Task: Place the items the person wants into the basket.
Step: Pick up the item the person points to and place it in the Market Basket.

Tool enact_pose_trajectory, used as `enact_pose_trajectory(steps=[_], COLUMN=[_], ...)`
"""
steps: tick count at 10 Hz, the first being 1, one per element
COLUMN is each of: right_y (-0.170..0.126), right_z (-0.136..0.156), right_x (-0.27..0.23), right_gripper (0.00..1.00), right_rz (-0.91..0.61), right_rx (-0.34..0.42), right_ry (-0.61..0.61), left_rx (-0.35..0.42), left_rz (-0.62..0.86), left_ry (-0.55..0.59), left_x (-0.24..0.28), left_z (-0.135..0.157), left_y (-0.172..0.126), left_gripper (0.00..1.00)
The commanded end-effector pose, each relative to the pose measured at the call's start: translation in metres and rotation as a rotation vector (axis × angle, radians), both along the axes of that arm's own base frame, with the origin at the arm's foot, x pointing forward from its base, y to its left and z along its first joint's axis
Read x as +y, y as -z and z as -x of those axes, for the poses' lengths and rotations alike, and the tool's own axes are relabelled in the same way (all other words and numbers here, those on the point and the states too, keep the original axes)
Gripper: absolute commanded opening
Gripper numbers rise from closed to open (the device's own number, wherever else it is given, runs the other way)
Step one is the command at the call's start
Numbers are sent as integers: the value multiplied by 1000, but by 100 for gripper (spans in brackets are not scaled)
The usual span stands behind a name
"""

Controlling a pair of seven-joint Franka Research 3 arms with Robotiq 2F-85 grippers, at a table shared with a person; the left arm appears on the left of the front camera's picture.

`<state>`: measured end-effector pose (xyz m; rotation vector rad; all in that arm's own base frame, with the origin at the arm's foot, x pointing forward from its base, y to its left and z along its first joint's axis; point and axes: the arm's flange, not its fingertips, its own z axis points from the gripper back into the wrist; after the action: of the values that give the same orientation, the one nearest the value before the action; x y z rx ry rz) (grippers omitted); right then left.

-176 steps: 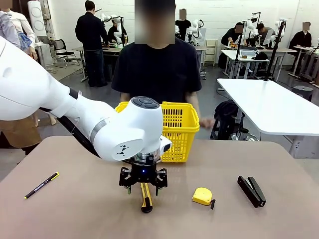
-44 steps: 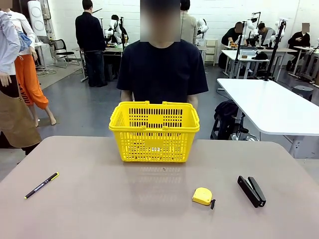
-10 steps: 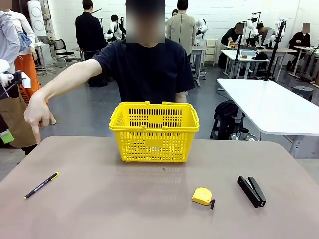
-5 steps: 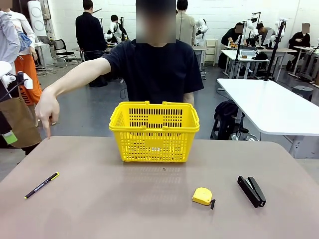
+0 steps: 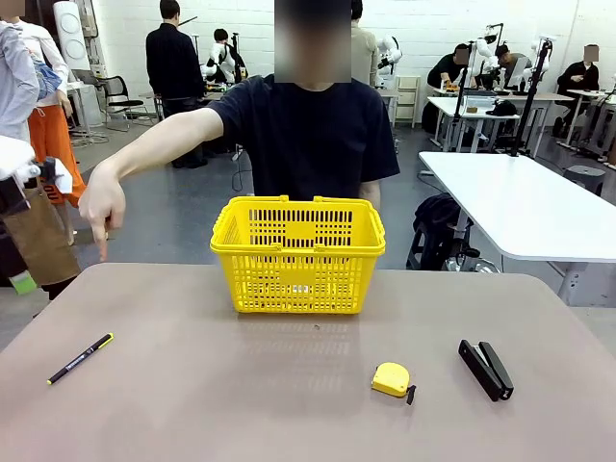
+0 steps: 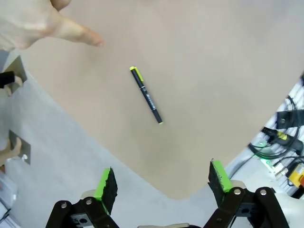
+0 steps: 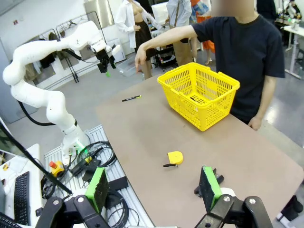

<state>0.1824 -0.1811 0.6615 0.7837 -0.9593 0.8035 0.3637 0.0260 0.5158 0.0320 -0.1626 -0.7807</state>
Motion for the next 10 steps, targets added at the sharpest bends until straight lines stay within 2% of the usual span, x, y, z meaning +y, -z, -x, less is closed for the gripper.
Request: enact_pose_trajectory(steps=[1, 3, 5, 8, 10], right_y=[-2, -2, -2, -2, -2], right_z=[-2, -2, -2, -2, -2], right_x=[0, 0, 0, 0, 0], right_gripper=[100, 100, 100, 100, 100], right_rz=[-19, -19, -19, -19, -19], right_rx=[-21, -21, -21, -21, -21], right_ry=[-15, -15, -15, -15, -15], left_rx=[-119, -191, -136, -78, -43], left_rz=[-84, -143, -112, -69, -59], left_ry=[-64, -141, -162, -207, -185], left_x=[-14, -25, -22, -21, -24], left_z=[8, 7, -10, -10, -12], left_y=[29, 64, 89, 111, 134], left_gripper=[100, 100, 100, 100, 100])
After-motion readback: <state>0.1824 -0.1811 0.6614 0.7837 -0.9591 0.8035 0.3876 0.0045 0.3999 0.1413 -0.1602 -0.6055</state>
